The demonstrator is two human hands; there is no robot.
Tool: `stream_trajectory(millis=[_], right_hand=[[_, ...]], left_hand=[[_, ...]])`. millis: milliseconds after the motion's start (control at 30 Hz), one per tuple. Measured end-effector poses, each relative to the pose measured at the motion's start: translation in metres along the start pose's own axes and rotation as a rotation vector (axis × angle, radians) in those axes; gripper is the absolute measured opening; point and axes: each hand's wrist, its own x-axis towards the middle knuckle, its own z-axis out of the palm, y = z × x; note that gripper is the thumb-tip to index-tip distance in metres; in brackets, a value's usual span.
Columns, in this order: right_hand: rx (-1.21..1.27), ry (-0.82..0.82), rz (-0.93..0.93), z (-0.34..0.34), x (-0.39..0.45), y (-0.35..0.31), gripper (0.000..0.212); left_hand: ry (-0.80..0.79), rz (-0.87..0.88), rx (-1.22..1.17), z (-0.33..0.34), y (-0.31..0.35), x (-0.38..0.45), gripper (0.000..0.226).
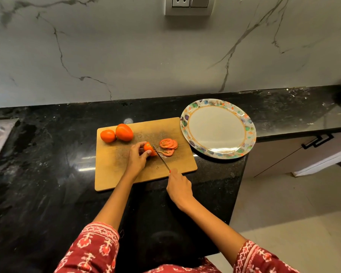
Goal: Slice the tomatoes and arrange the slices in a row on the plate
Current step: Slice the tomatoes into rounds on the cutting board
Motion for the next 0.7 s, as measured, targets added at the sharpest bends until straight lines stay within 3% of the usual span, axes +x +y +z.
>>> stream_trajectory(millis=[167,433,700], right_hand=[[-0.053,0.027,0.007,-0.009,0.008,0.004,0.02],[0.113,0.055,-0.002,-0.018,0.009,-0.001,0.023],[0.15,0.1,-0.054,-0.027,0.006,-0.011,0.028]], left_hand=[[-0.011,-0.015,0.007,-0.003,-0.005,0.002,0.031],[-0.04,0.037,0.047,0.002,0.001,0.0,0.033],[0.043,0.104,0.017,0.018,0.012,-0.003,0.035]])
